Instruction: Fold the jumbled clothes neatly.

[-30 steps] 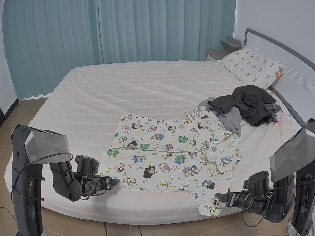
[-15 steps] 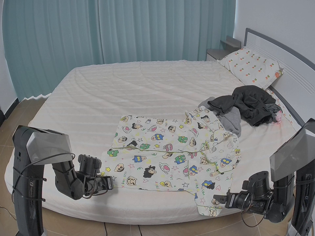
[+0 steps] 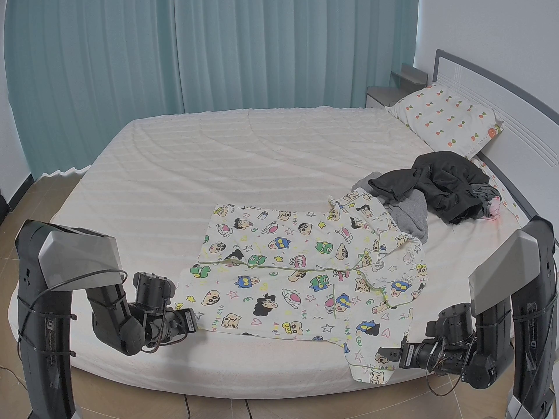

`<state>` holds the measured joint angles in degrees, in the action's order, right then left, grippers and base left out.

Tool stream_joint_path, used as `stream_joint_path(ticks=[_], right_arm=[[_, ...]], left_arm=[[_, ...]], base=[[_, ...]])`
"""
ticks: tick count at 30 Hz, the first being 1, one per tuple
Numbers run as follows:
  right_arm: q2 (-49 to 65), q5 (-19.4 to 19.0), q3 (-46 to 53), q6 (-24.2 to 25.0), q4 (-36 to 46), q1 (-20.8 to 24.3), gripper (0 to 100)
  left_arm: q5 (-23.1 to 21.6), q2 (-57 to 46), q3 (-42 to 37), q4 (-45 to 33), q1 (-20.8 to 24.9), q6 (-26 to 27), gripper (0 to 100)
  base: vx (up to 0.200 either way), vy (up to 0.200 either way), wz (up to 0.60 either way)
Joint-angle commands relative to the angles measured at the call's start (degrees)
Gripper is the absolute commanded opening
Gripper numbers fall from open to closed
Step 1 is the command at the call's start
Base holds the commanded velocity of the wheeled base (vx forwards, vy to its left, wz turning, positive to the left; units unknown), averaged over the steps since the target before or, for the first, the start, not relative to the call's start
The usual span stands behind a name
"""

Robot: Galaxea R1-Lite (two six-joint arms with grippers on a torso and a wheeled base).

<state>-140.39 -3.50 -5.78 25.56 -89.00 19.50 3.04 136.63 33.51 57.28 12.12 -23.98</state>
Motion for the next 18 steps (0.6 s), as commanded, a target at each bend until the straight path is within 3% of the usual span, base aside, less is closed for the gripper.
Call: stream_joint_path(ticks=[1, 7, 12, 18], right_arm=[[-1.64, -0.54, -0.46, -0.69, -0.47, -0.34, 100], [-1.03, -0.63, -2.66, -1.22, -0.29, -2.54, 100], [-1.03, -3.27, -6.17, -2.36, 0.15, -3.42, 100], [0.55, -8.01, -8.2, -2.54, 6.3, -4.3, 100]], left_arm=[[0.39, -1.28, -1.34, 1.16, -0.78, -0.02, 0], [0.48, -1.54, -3.8, 2.13, -0.78, -0.19, 0], [0.48, -1.54, -4.16, 2.13, -0.87, -0.1, 0], [0.3, -1.28, -4.07, 2.22, -0.78, -0.02, 0]], base=[[0.0, 0.0, 0.0], [0.0, 0.0, 0.0], [0.0, 0.0, 0.0], [0.0, 0.0, 0.0]])
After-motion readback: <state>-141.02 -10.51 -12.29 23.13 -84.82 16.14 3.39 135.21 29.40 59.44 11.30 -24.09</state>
